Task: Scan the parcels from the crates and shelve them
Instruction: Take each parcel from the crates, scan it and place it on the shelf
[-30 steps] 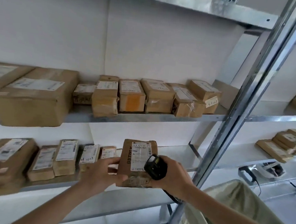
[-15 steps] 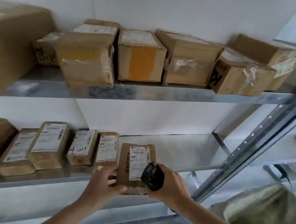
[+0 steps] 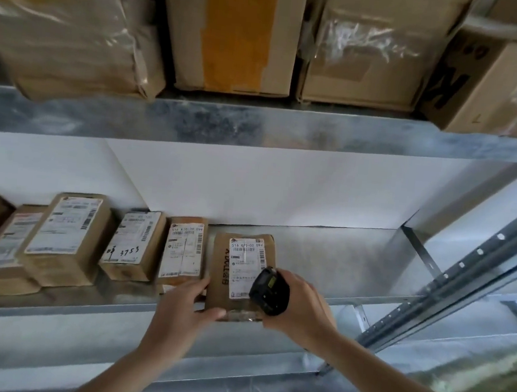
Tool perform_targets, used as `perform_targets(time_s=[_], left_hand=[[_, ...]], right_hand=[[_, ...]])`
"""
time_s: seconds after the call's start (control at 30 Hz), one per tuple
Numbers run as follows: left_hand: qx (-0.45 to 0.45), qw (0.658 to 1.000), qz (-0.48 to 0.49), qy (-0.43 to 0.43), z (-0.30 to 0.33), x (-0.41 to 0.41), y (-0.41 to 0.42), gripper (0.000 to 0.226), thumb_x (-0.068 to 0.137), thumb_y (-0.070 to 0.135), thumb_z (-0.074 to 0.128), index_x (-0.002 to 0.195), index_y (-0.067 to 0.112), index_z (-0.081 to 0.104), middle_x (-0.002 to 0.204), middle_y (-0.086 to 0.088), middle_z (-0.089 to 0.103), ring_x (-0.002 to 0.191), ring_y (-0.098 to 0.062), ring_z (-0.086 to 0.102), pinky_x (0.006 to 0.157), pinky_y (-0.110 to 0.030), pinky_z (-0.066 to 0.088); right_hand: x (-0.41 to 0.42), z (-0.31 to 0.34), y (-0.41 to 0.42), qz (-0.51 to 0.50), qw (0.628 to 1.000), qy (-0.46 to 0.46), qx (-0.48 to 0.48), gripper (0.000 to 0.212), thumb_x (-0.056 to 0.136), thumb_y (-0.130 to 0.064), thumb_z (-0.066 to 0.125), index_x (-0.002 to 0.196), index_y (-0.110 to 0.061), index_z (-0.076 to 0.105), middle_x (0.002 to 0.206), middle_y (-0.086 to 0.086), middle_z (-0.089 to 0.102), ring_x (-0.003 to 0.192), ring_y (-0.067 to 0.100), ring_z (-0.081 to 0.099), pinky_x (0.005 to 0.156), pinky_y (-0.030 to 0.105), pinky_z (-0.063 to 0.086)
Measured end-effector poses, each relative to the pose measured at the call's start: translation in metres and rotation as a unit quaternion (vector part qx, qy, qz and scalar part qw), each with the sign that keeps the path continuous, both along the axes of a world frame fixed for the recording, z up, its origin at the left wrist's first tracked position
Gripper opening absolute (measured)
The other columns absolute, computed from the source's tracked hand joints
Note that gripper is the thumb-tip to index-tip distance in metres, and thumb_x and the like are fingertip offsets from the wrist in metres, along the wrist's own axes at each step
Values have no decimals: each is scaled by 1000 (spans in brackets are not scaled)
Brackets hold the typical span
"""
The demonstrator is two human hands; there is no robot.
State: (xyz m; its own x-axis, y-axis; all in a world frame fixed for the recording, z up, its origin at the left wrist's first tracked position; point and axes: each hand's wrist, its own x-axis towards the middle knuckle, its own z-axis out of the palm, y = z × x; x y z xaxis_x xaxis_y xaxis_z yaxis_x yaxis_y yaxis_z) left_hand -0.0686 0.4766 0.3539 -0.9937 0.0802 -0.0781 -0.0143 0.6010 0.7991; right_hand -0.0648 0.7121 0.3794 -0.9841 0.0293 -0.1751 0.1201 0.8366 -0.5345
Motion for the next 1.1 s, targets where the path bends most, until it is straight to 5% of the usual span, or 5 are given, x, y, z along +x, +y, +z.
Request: perform_targets(time_s=[0.27,0.53,0.73,0.9,1.1], left_hand=[[-48,998,32,23,17,-14,20,68,82,32,82,141,13,56,106,13,63,90,-1,61,79,-16,47],[-63,996,58,5,21,-28,21,69,81,36,83,140,12,58,96,-2,70,83,-18,70,71,-44,63],[-117,992,45,14,30,-27,27,66,88,41,75,145,19,52,91,7,69,72,-7,62,61,-17,48],[-95,994,33,41,46,-19,23,61,90,37,73,145,19,52,128,9,67,112,-8,64,91,-14,42],[-72,994,46,66,79,-15,-13,62,91,50,67,146,27,50,145,9,55,119,-8,61,104,-34,49]], right_hand=[[-30,1,7,4,1000,4,-4,82,54,-45,85,131,-40,56,113,-16,69,98,14,65,79,35,57],[-54,-5,9,17,1000,22,-9,75,55,-49,82,125,-39,57,105,-17,69,92,12,64,76,35,58],[-59,-4,10,24,1000,19,-7,71,56,-46,82,122,-37,57,103,-16,69,90,10,65,75,36,59],[-50,4,11,31,999,39,-14,73,56,-53,79,124,-41,55,103,-20,68,90,7,65,74,35,61],[-44,51,-7,71,996,48,1,83,62,-37,90,137,-35,55,111,-12,66,97,10,62,80,21,52]])
